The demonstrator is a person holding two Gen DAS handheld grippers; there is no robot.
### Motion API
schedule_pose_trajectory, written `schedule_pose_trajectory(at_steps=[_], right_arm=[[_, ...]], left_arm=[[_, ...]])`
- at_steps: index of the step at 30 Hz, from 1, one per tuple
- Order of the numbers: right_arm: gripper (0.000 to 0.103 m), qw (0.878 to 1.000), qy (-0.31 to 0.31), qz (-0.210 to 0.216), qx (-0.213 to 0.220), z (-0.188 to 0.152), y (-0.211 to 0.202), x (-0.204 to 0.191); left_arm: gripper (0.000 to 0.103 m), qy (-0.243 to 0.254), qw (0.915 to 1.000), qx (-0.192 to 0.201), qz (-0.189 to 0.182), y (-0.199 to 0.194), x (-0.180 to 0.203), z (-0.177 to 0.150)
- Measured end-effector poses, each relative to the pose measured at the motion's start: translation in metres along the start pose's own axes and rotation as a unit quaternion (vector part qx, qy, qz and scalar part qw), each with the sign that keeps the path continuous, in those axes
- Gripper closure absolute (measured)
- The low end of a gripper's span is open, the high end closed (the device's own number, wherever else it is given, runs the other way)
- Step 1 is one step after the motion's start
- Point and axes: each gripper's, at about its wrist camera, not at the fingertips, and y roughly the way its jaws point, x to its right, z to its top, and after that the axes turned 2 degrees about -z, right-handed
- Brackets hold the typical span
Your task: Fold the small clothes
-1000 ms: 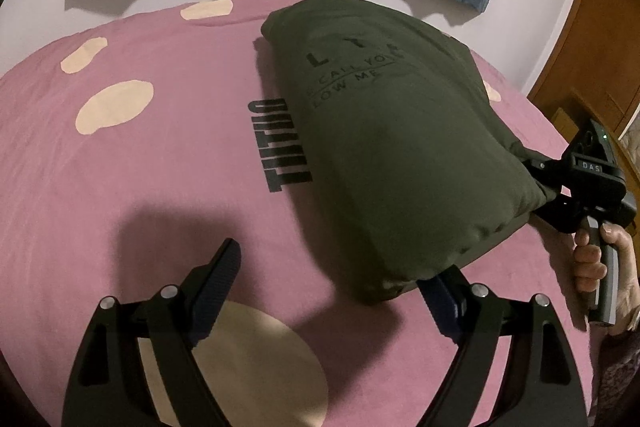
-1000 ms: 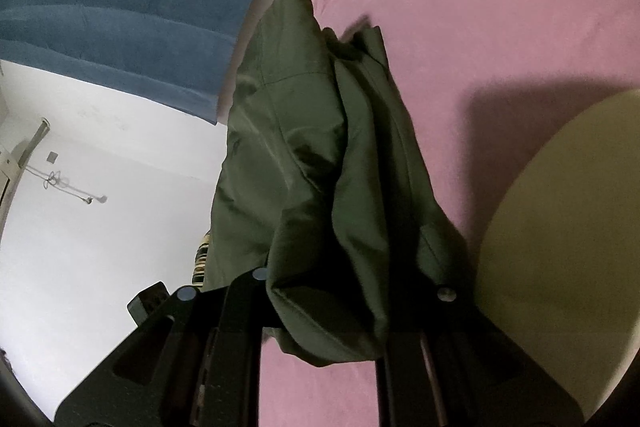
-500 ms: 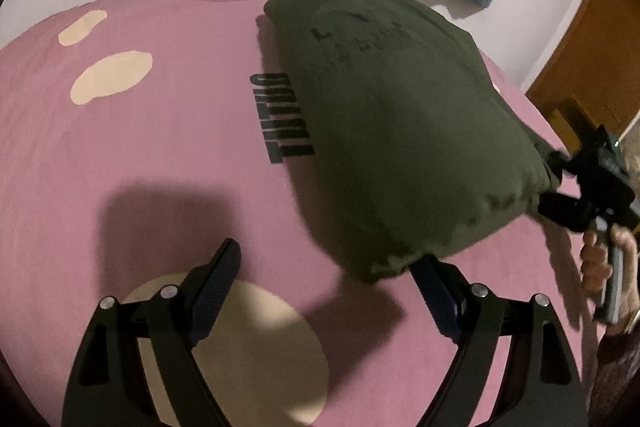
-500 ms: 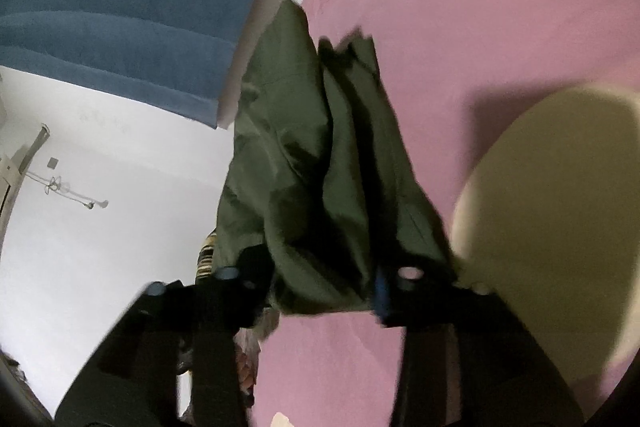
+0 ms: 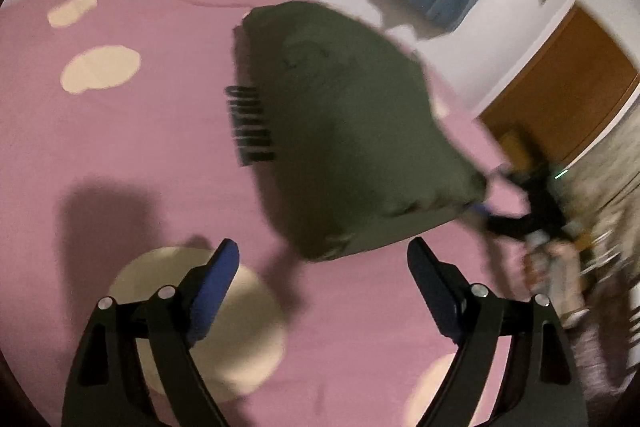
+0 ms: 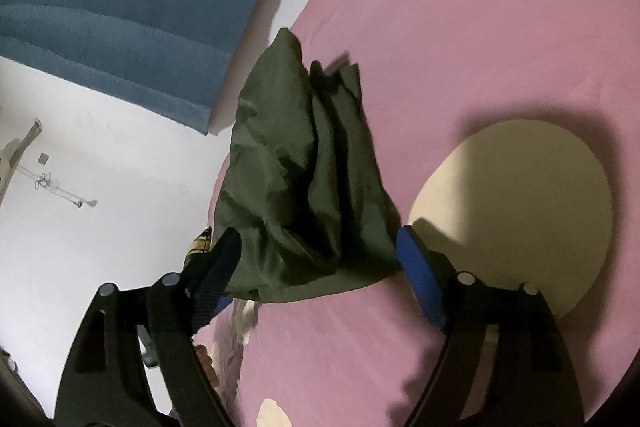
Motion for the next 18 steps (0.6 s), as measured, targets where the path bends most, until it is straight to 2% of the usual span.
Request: schedule_pose_trajectory(at_steps=[4, 8, 16, 17, 18], right_arm=[[0.017, 1.0, -0.007, 0.003, -0.018, 0.007, 0.013, -0.003], [0.016, 0.999, -0.015, 0.005, -0.039, 0.013, 0.027, -0.006], [0.016, 0.994, -0.069, -0.002, -0.087, 0.02, 0.052, -0.022], [0.024, 0.993, -0.079, -0.008, -0.091, 0.02, 0.055, -0.024], [0.04, 0.991, -0.092, -0.023, -0.096, 0.02, 0.058, -0.025]], left_arm=[[0.017, -0.059, 0.9971, -0.003, -0.047, 0.006, -0.015, 0.016], [0.017, -0.081, 0.9936, -0.031, -0.072, 0.036, -0.018, 0.03], [0.015, -0.07, 0.9939, -0.044, -0.073, 0.08, -0.013, 0.043], [0.016, -0.068, 0.9938, -0.047, -0.073, 0.083, -0.013, 0.042], [0.017, -0.073, 0.9932, -0.05, -0.076, 0.087, -0.015, 0.042]])
